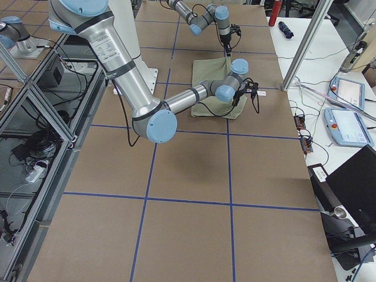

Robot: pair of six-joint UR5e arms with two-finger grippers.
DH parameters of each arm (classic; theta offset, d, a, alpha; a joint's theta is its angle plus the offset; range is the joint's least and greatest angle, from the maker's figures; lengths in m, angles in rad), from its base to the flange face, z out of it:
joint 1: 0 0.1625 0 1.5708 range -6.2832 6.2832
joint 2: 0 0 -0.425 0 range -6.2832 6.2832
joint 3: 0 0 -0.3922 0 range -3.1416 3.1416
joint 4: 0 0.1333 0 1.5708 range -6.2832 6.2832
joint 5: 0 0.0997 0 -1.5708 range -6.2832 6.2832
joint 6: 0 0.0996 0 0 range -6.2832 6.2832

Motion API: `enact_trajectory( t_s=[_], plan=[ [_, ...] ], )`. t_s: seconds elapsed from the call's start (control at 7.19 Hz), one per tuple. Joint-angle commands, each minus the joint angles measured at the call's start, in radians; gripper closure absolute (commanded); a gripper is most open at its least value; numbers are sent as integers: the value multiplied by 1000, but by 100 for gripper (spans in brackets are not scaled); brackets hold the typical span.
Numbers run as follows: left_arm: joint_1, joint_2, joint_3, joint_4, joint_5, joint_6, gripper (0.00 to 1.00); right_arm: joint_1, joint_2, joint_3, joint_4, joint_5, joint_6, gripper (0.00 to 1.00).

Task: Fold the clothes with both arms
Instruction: 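Lay the hem down near the collar and release with both grippers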

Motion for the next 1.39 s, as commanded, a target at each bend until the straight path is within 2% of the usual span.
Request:
enact_trajectory(
  t_s=[0.0,0.7,0.83,0.97,1.11,1.25],
  plan=[
    [0,-22,33,0,1,0,100,6,30,-38,0,-1,-1,100],
    [0,-22,40,-14,3,1,100,4,56,-76,2,-35,-1,100],
    [0,-22,48,-34,3,-3,82,1,52,-76,0,-34,0,100],
    [0,-22,56,-45,4,-5,23,-5,46,-78,2,-35,-1,54],
    [-2,-23,57,-45,4,-7,0,-9,41,-76,2,-37,-3,1],
    [-12,-23,56,-45,4,-4,0,-9,27,-68,9,-27,-4,0]
  ],
)
